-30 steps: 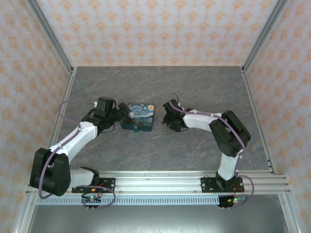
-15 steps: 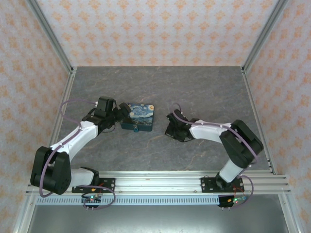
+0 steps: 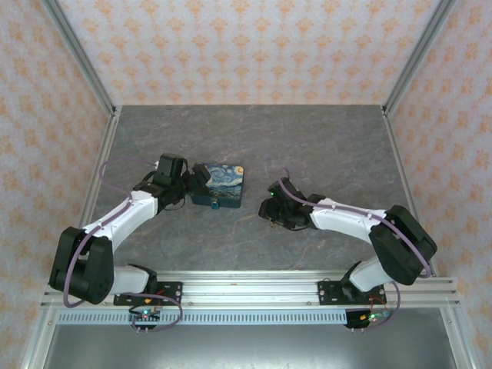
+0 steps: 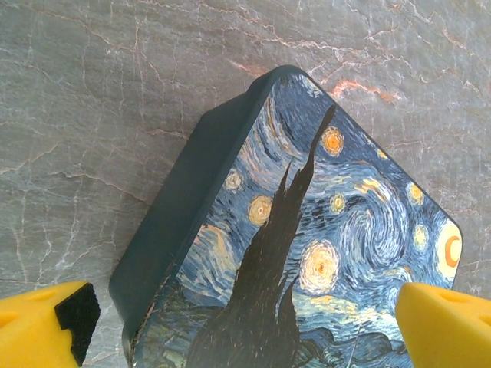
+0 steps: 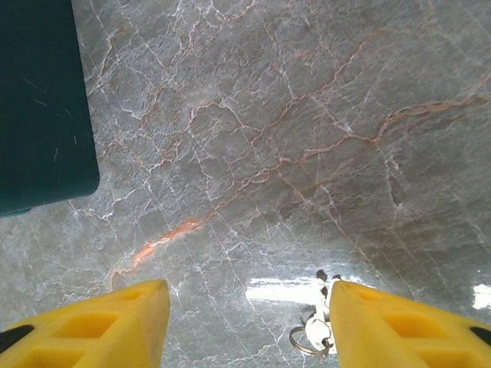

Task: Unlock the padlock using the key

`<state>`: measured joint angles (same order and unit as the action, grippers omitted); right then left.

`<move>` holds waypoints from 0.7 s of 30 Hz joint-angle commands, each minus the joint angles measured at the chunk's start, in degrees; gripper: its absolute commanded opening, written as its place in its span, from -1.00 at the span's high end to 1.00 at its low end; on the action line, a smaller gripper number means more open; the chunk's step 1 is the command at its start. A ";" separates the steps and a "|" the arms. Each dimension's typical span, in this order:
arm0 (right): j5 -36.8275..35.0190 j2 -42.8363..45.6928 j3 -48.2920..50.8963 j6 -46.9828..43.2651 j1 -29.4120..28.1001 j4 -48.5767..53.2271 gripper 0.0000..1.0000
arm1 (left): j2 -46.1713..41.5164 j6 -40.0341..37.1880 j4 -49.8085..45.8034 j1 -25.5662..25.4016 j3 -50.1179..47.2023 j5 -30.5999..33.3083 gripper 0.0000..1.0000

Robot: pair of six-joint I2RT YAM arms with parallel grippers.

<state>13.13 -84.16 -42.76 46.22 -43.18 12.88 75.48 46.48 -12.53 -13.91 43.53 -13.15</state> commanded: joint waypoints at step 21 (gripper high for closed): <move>7.06 -2.85 -2.97 2.42 -6.00 -7.69 -0.01 | 1.04 -1.03 0.23 -0.52 0.32 0.04 -1.00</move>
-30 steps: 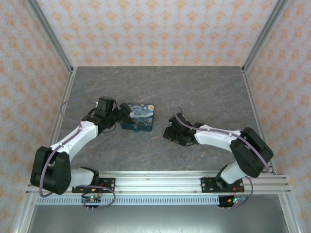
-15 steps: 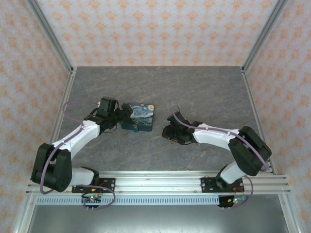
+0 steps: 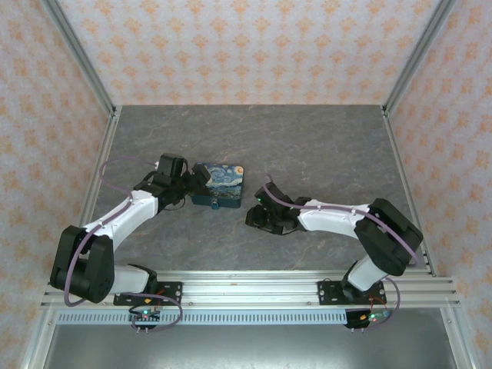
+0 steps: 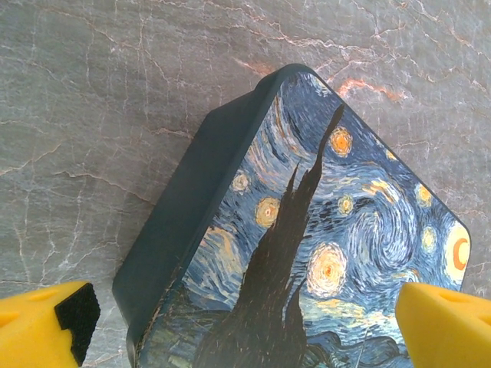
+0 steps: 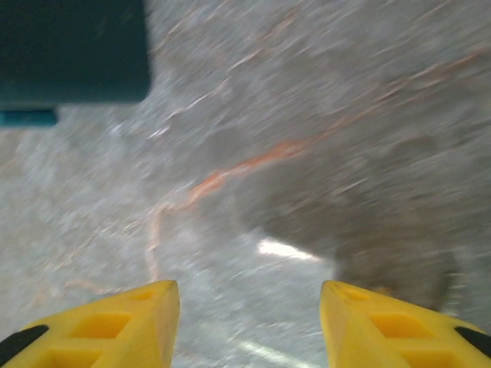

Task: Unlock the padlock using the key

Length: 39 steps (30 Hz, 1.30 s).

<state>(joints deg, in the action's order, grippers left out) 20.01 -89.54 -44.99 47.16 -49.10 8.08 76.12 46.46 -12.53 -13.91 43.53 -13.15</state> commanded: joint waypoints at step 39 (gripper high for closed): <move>-5.83 -3.58 -7.15 -18.78 -0.21 22.43 -0.02 | 0.46 -1.38 -0.34 -0.57 0.33 0.22 -1.00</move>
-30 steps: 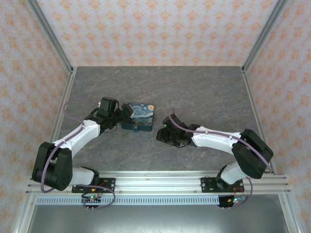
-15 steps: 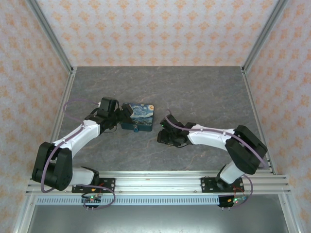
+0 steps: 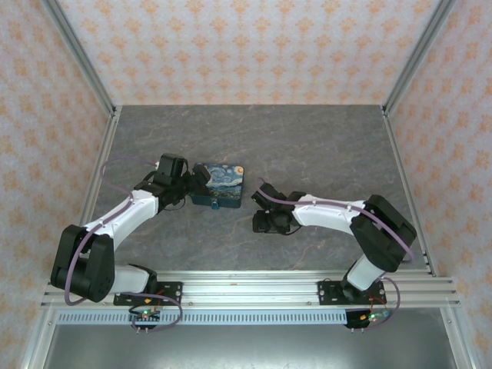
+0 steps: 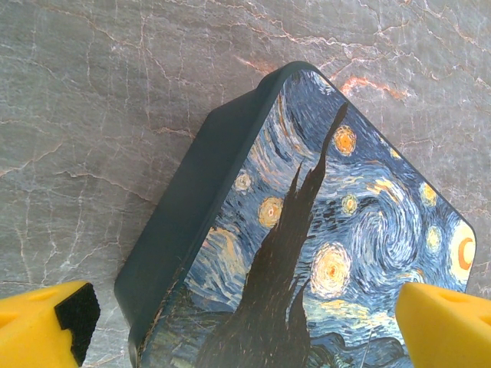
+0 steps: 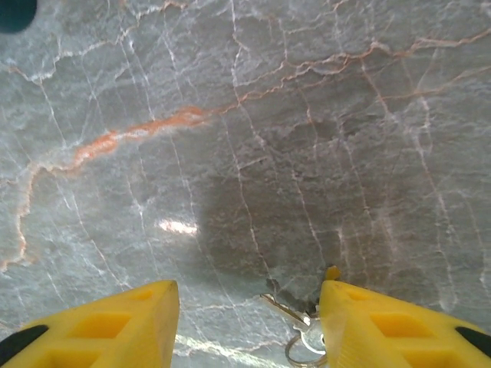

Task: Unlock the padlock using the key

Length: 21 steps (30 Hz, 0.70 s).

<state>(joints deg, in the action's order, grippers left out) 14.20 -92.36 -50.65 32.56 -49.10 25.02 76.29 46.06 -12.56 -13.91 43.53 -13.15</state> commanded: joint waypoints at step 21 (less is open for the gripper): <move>4.67 -3.96 -3.55 -2.69 -0.82 2.34 0.21 | 1.15 -0.71 0.25 -0.52 0.24 0.07 -1.00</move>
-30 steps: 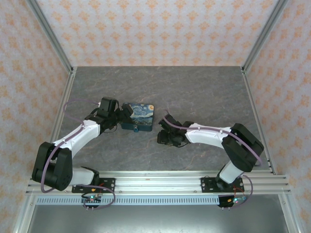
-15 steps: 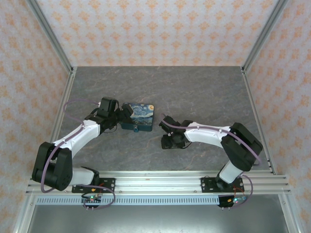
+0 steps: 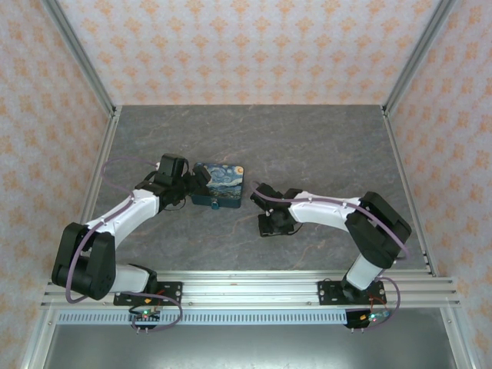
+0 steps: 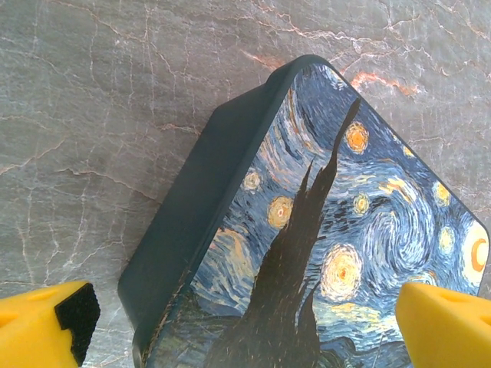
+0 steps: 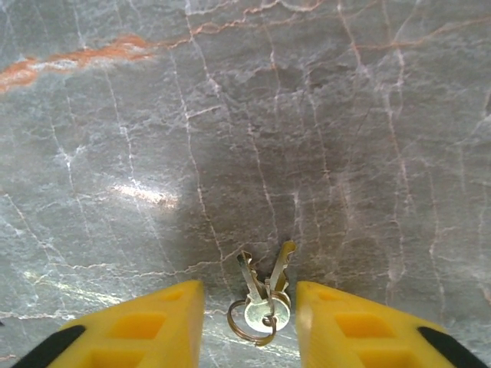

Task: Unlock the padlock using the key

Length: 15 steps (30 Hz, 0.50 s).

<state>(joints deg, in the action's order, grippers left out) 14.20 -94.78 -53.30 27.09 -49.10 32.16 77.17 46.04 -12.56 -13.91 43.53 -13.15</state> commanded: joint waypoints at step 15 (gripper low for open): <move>-1.82 0.89 -5.95 -0.26 -0.82 0.76 0.09 | 0.84 -0.51 0.40 -0.59 0.57 -0.28 -1.00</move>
<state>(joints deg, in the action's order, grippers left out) 14.09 -94.54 -58.41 28.18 -49.63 31.20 77.49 46.04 -12.53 -13.91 43.53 -13.17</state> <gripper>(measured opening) 0.456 0.999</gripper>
